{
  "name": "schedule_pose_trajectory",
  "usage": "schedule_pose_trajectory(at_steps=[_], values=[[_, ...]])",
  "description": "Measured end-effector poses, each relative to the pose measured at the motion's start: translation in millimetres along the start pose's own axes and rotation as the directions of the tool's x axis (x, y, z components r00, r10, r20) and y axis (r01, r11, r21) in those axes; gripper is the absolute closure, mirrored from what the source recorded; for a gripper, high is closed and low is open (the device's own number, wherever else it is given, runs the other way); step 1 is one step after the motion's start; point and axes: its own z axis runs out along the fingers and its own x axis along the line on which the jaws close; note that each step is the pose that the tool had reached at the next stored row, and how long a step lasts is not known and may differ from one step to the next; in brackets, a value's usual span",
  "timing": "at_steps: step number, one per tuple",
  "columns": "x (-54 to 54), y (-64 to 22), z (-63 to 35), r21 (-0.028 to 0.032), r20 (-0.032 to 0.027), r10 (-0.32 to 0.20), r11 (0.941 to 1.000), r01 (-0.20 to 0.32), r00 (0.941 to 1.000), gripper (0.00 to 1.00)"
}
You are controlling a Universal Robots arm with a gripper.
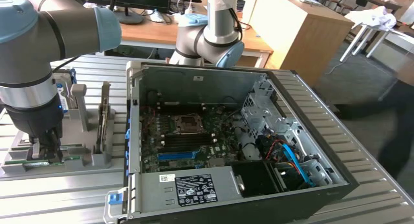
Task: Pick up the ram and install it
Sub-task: 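Pick up the ram and move it above insertion slot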
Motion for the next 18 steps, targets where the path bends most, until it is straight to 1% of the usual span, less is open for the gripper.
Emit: schedule_pose_trajectory(at_steps=[9, 18], values=[[0.0, 0.1, -1.2, -0.0001, 0.0000, -0.001, 1.0000, 0.001, 1.0000, 0.88], [0.4, 0.0, -12.1, 0.0000, -0.0001, -0.001, 1.0000, 0.001, 1.0000, 0.88]])
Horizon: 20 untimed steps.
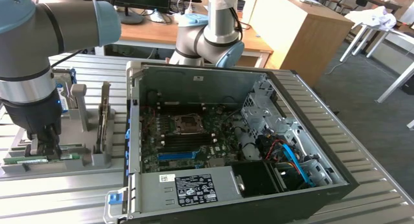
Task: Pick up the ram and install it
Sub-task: 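Pick up the ram and move it above insertion slot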
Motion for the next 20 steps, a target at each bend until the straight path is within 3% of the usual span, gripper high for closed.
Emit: schedule_pose_trajectory(at_steps=[20], values=[[1.1, -0.3, -34.9, 0.0000, 0.0001, 0.000, 1.0000, 0.000, 1.0000, 0.88]])
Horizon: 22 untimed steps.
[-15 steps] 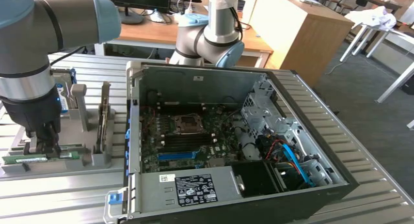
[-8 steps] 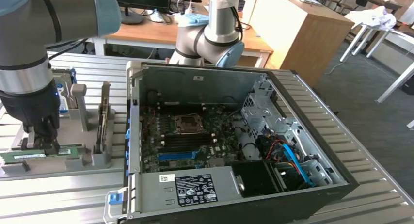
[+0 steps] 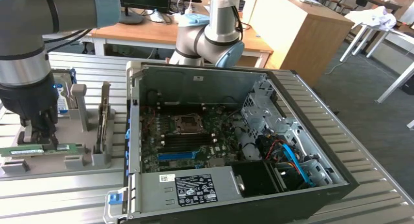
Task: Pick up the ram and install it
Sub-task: 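Pick up the ram and move it above insertion slot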
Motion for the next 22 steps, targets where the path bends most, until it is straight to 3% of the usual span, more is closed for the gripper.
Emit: schedule_pose_trajectory(at_steps=[22], values=[[1.3, -0.4, -42.0, 0.0000, -0.0002, 0.000, 1.0000, 0.000, 1.0000, 0.88]])
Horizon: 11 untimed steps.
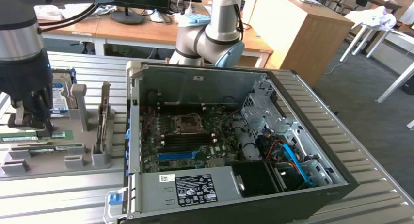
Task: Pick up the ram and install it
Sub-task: 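Pick up the ram and move it above insertion slot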
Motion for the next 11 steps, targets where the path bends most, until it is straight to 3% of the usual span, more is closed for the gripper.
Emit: schedule_pose_trajectory(at_steps=[11], values=[[0.8, -0.2, -23.2, 0.0000, 0.0000, 0.000, 1.0000, 0.000, 1.0000, 0.88]])
